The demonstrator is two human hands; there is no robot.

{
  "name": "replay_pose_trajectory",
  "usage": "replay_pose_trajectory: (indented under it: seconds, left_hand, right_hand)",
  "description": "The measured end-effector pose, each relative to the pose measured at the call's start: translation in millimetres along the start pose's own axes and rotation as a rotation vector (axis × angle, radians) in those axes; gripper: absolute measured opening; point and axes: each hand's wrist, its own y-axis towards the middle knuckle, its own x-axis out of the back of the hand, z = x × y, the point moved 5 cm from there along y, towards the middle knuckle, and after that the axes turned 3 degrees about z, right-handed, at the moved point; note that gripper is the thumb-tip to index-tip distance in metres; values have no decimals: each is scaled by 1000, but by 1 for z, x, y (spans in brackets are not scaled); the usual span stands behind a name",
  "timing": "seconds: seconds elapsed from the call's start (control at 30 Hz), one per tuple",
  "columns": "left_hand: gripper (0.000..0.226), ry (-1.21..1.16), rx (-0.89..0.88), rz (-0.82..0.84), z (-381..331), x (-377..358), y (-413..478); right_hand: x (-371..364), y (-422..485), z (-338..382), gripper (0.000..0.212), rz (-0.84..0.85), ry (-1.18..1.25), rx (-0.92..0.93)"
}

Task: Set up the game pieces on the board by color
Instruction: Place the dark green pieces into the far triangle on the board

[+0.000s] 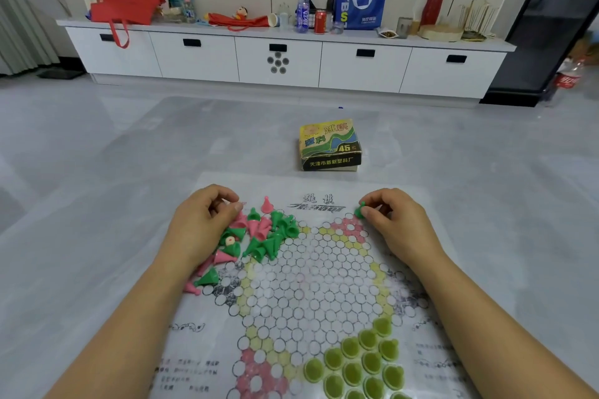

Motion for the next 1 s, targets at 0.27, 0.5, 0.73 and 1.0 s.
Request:
replay_pose_trajectory:
  seconds: [0.27, 0.5, 0.73, 1.0]
  left_hand:
    - [6, -23, 13, 5, 0, 0, 0]
    - [8, -73, 42, -21, 5, 2, 3]
    - [8, 0, -6, -28, -2, 1, 0]
    - [12, -218, 79, -68, 4, 7, 4]
  right_hand:
    - [0, 1, -1, 10, -5, -10, -3]
    - [7, 2, -8, 5, -132, 144, -79]
    - [0, 1, -2, 7, -13, 0, -48]
    - [0, 2, -2, 10, -12, -40, -42]
